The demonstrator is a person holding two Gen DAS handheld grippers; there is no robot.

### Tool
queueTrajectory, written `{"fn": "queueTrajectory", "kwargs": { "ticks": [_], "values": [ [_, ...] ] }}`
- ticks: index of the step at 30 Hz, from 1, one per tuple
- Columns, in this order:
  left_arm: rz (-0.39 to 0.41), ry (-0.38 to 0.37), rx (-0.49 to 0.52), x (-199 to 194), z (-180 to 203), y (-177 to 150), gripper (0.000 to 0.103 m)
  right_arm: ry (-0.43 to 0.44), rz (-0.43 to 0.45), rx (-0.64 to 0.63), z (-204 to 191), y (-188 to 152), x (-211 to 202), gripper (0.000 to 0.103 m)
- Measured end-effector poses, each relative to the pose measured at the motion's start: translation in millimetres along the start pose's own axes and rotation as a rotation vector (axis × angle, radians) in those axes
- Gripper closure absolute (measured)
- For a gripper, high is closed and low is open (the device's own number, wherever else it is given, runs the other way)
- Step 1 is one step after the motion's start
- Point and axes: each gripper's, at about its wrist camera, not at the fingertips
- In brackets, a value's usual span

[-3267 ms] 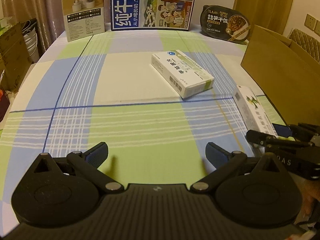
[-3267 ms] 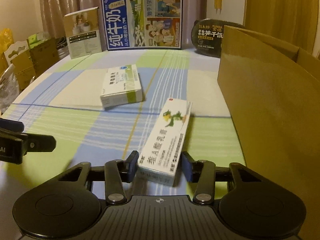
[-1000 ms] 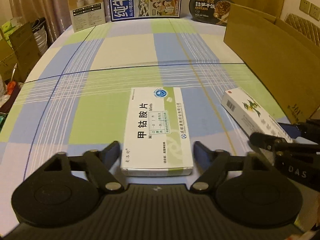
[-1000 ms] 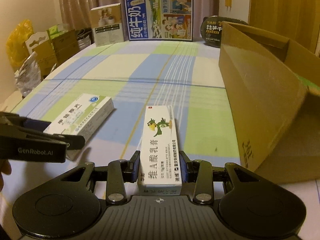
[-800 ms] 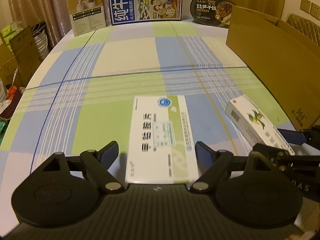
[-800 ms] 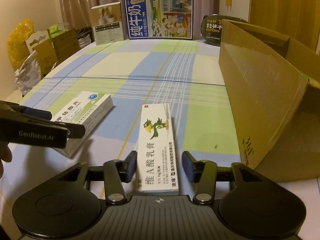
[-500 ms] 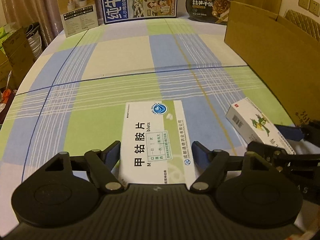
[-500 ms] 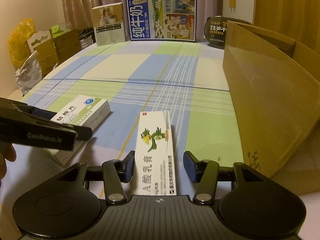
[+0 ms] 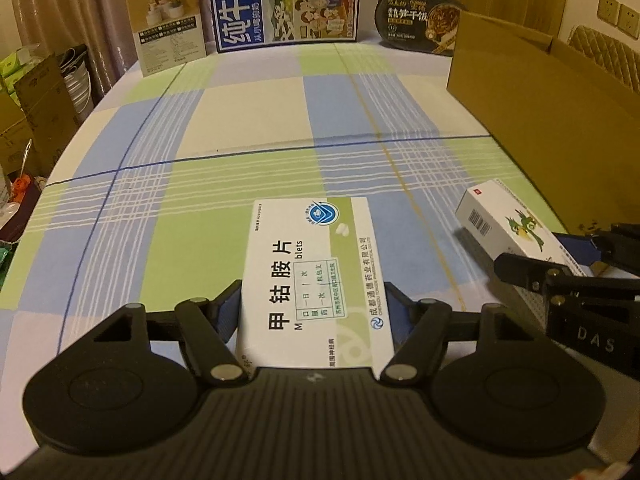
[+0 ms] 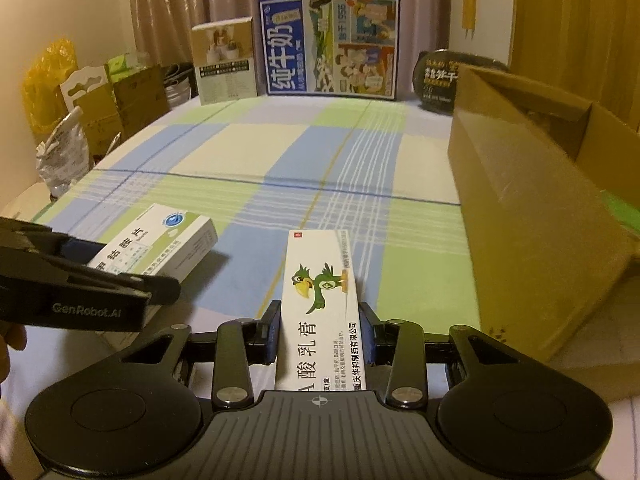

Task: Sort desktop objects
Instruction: 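Lift both medicine boxes and carry them over the cardboard box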

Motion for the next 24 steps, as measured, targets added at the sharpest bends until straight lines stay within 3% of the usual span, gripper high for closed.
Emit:
{"fn": "queueTrajectory", "kwargs": {
  "ticks": [15, 24],
  "values": [
    [0.051, -0.020, -0.033, -79.9, 24.0, -1.8, 0.036, -0.031, 0.109, 0.025, -3.1, 16.4, -82.3, 0.068],
    [0.113, -0.061, 0.001, -117.5, 57.8, 16.1, 0.036, -0.072, 0.201, 0.054, 23.4, 32.7, -136.6, 0.068]
  ]
}}
Point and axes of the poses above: each gripper's, at about its wrist camera, not at the fingertips, and x roughly the way its jaws point, z to its right, y to its top, and after that the axes turned 2 degrees about y, right-handed
